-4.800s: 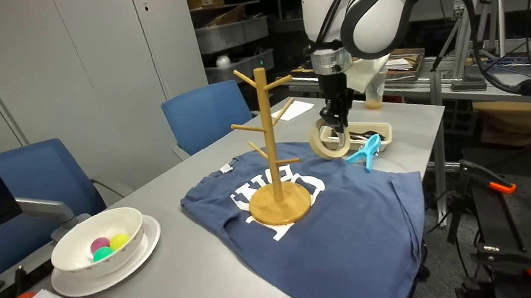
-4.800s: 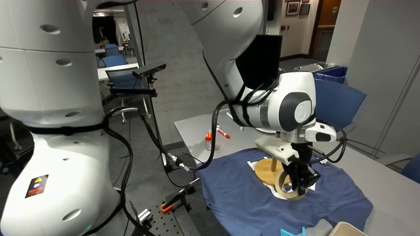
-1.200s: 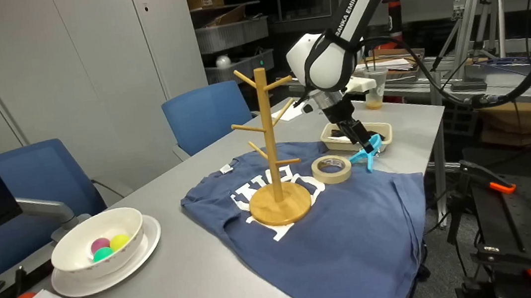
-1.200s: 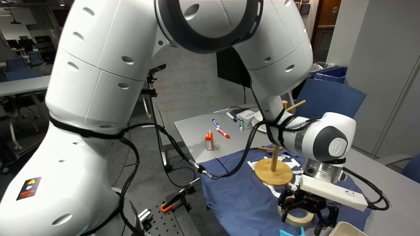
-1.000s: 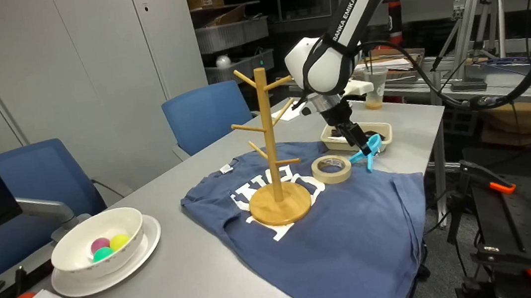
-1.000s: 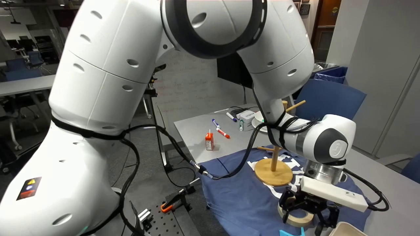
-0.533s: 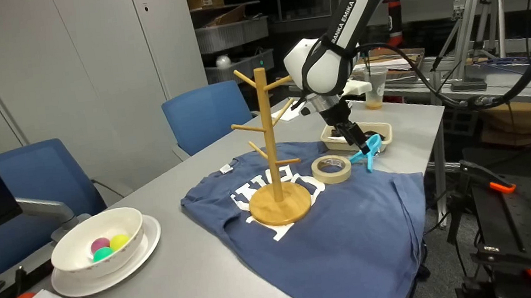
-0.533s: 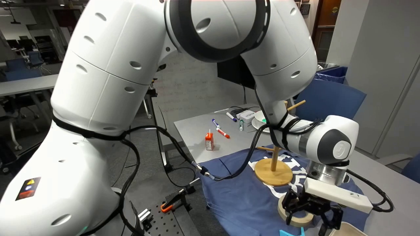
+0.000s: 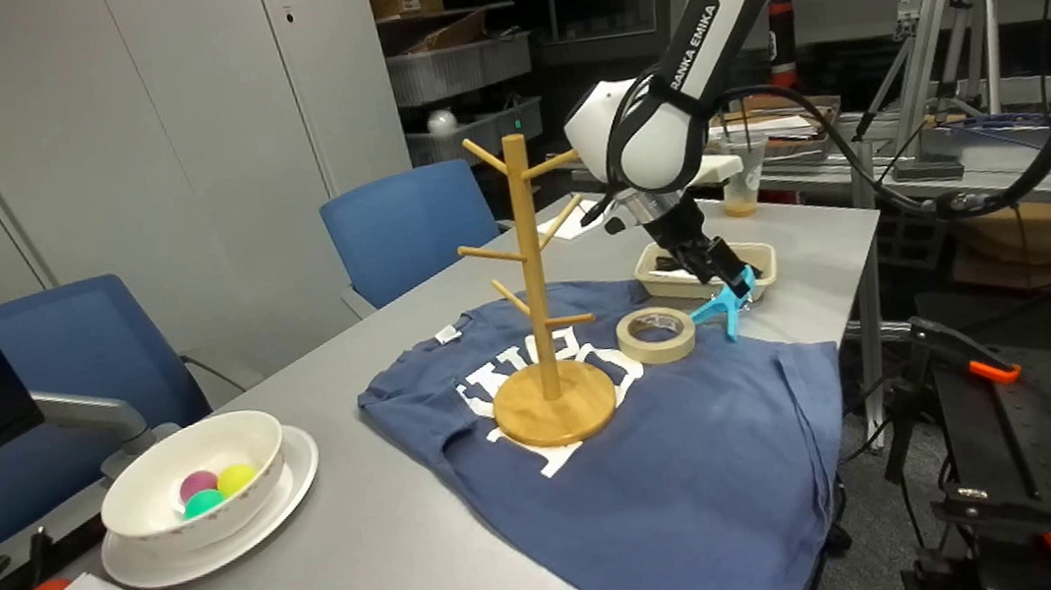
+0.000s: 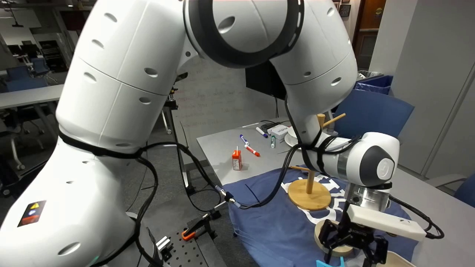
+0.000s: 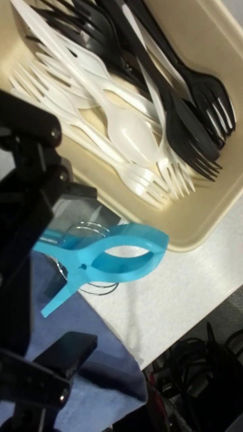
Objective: Remove the white tape from the wooden stand, place the blue clip on the wooden stand
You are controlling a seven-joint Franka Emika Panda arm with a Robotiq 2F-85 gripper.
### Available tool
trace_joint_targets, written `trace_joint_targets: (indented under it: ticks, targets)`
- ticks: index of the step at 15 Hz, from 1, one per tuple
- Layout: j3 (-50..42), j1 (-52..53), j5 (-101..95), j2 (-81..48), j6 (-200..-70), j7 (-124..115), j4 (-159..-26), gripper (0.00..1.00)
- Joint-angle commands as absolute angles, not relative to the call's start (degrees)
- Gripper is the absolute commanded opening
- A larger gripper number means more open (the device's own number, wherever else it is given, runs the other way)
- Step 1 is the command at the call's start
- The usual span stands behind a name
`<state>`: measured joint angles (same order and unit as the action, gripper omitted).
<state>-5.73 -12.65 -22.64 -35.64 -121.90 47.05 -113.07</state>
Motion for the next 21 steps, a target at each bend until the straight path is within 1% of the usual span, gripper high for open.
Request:
trace_joint_targets:
  ticks: [1, 8, 9, 21]
  targets:
    - [-5.63, -12.85, -23.94, -33.03, -120.79, 49.84, -115.35, 1.00]
    - [-6.15, -12.20, -24.30, -30.41, -124.92, 46.87, -119.23, 1.00]
    - [-5.70, -12.65, -23.14, -32.54, -122.87, 48.21, -116.80, 1.00]
    - [-5.60, -12.34, -23.71, -31.62, -124.30, 48.03, -117.59, 1.00]
